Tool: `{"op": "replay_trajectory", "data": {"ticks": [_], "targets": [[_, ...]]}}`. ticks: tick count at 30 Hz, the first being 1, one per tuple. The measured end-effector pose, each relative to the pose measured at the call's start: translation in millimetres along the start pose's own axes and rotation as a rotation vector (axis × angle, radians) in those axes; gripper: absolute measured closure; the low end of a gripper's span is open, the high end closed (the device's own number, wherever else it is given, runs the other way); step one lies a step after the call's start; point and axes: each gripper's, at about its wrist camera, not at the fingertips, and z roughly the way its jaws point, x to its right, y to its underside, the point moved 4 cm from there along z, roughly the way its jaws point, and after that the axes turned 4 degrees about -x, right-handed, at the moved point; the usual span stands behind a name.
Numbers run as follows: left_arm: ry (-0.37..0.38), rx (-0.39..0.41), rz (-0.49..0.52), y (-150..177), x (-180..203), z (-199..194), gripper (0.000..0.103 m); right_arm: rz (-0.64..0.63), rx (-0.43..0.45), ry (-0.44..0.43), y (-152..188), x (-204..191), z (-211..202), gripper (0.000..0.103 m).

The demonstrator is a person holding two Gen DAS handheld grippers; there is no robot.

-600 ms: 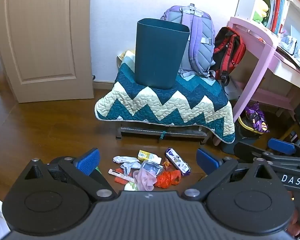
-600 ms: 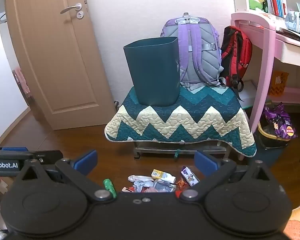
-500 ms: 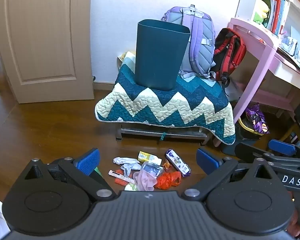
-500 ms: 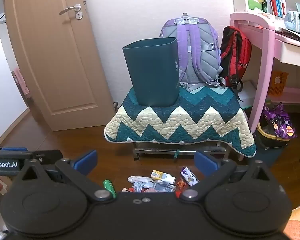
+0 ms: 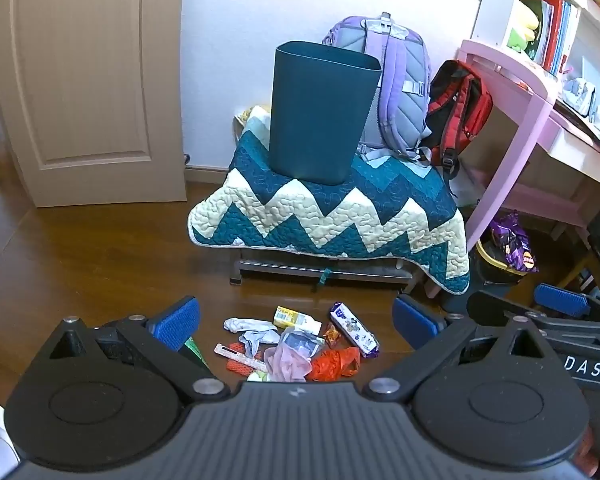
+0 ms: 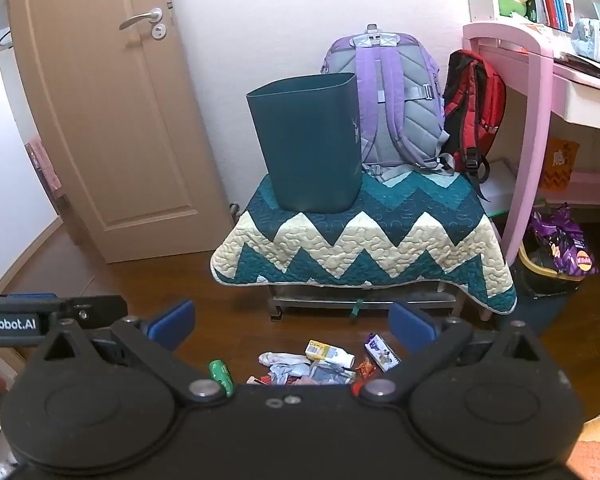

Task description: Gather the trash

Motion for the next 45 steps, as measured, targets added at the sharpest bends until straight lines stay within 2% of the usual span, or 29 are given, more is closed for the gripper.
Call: {"op": "replay_trajectory", "data": {"ticks": [45], "targets": [[-0.010, 0.011, -0.003, -4.3, -4.5, -2.0, 0.000, -0.022, 0.013, 0.007, -9.1, 0.5, 1.9, 0.000]]}}
